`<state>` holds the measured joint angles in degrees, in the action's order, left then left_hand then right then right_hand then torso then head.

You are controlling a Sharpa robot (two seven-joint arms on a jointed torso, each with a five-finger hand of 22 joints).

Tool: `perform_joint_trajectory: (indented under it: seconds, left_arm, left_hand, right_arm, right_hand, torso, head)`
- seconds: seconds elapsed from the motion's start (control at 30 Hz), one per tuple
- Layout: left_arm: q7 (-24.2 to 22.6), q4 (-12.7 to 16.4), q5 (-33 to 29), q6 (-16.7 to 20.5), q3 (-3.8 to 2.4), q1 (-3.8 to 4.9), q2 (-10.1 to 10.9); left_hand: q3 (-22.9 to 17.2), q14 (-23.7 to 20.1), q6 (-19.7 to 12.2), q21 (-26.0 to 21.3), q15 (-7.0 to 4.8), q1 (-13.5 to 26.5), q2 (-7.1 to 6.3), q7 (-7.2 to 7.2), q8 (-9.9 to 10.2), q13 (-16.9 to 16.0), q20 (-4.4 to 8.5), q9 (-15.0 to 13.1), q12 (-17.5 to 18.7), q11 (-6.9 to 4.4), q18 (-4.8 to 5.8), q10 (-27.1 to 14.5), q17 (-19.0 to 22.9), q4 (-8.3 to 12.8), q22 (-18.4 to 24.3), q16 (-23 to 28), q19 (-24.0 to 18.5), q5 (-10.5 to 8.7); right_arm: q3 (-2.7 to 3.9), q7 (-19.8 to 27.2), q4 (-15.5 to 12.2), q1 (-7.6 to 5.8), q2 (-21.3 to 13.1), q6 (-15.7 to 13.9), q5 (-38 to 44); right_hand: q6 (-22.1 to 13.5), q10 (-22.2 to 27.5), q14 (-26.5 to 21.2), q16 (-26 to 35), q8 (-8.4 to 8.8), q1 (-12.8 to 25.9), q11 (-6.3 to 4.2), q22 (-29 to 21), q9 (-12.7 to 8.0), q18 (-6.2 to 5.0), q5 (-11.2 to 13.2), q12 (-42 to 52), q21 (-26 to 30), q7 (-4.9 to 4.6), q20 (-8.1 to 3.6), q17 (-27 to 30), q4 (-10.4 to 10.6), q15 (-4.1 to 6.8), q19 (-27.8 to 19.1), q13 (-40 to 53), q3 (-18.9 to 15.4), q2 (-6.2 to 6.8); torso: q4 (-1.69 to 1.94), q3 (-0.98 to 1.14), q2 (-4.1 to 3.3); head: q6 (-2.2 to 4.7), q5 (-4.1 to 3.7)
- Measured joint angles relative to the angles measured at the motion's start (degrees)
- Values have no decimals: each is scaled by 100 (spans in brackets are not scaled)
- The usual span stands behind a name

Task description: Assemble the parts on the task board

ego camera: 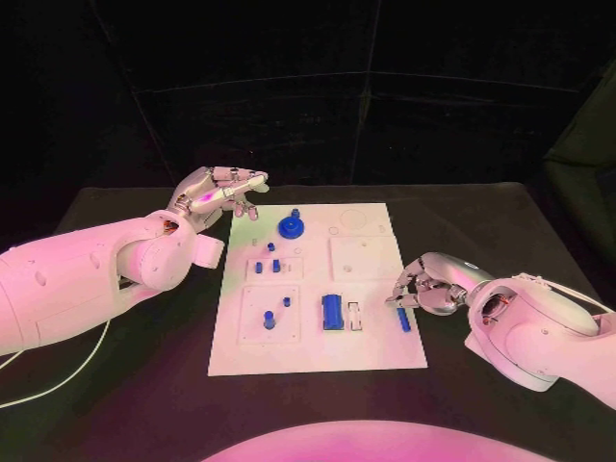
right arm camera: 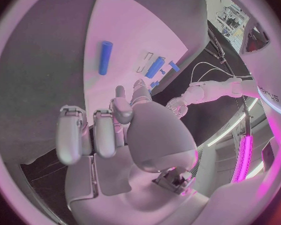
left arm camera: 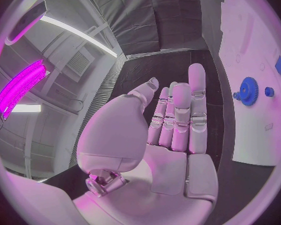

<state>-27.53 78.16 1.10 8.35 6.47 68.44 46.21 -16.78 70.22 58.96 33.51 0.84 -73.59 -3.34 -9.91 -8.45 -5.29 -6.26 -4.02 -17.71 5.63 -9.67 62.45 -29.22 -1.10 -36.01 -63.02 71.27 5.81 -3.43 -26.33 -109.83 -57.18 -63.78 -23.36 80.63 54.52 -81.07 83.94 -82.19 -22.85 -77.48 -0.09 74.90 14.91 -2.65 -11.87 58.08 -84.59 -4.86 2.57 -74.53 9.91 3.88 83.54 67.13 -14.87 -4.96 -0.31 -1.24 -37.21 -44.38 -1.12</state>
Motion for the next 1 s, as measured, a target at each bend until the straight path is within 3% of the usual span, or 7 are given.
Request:
perform_joint_trajectory:
  seconds: [0.23,0.43,1.0]
  left_arm:
    - [0,17,0,0,0,0,0]
    - [0,21,0,0,0,0,9]
    - [0,17,0,-1,0,0,14]
  left_hand:
    - [0,0,0,0,0,0,0,0,0,0,0,0,0,0,0,0,0,0,0,0,0,0]
    - [17,0,0,0,0,0,0,0,0,1,0,0,0,0,0,0,0,17,-1,0,0,0]
    - [16,0,0,0,0,0,0,0,0,1,0,0,0,0,0,0,-1,16,-2,0,0,0]
  right_arm:
    - [-4,-171,27,-3,-105,473,248]
    - [-6,-295,92,-2,-67,819,476]
    - [-7,-469,267,7,198,1238,809]
  right_hand:
    - [22,21,20,22,25,51,20,0,-8,0,0,-2,0,-19,20,13,70,-20,-21,-4,-70,51]
    - [143,21,20,22,25,89,20,5,-8,0,0,-32,0,7,20,13,134,-20,-21,-8,-134,89]
    - [260,21,20,45,24,103,20,4,11,0,-29,-68,24,54,20,28,156,-20,-21,-24,-191,103]
  torso:
    - [-7,5,-2]
    - [-5,9,-3]
    - [13,8,-3]
  head:
    - [8,-135]
    - [-3,-198]
    - [-20,-210]
